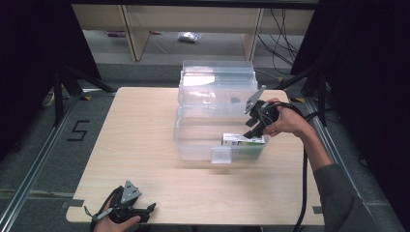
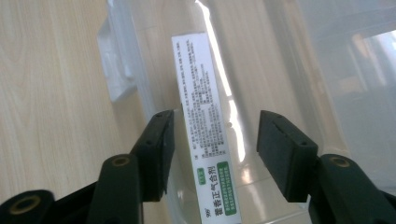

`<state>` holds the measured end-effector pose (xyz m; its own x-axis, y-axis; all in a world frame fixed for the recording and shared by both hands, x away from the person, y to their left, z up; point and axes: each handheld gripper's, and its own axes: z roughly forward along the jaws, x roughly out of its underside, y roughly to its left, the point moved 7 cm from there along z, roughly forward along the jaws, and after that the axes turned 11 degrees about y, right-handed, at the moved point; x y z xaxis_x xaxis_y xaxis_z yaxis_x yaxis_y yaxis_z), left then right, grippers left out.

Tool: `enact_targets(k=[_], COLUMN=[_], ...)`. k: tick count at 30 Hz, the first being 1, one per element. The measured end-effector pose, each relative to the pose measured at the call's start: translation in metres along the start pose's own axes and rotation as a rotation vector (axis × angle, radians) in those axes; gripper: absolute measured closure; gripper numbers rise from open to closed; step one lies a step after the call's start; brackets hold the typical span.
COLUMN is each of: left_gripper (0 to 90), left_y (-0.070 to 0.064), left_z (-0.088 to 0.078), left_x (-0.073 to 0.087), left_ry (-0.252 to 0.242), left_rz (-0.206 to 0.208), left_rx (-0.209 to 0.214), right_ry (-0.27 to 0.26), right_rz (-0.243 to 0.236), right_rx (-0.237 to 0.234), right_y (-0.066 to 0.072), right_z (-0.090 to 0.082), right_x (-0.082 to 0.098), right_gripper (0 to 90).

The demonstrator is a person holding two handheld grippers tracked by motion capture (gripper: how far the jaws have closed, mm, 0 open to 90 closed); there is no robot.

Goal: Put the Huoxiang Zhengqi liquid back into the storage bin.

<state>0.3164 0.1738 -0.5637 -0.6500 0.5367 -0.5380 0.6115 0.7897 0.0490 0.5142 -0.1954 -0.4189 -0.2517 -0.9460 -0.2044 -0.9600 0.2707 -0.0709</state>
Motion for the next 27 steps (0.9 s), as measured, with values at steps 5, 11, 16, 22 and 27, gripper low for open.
enact_targets(k=[5,11,16,22,27], left_gripper=[15.9,15.9,15.9,15.9,16.0], left_y=[0.0,0.0,0.001,0.001,0.0], left_z=[0.0,0.0,0.0,0.0,0.0], left_x=[0.0,0.0,0.0,0.0,0.0], left_ry=[-0.001,0.0,0.002,-0.001,0.002], left_rz=[0.001,-0.004,0.005,-0.001,0.001], left_rx=[-0.002,-0.003,-0.002,-0.011,-0.003], right_ry=[-0.074,-0.11,-0.123,-0.199,-0.266], right_rz=[0.084,0.125,0.195,0.264,0.336], right_rx=[-0.003,0.017,0.01,0.023,0.026], right_y=[0.004,0.005,0.011,0.016,0.018], right_z=[-0.004,0.001,0.001,-0.004,-0.004], right_x=[0.001,0.006,0.011,0.012,0.012], right_gripper=[46.8,45.4,39.9,35.1,31.9])
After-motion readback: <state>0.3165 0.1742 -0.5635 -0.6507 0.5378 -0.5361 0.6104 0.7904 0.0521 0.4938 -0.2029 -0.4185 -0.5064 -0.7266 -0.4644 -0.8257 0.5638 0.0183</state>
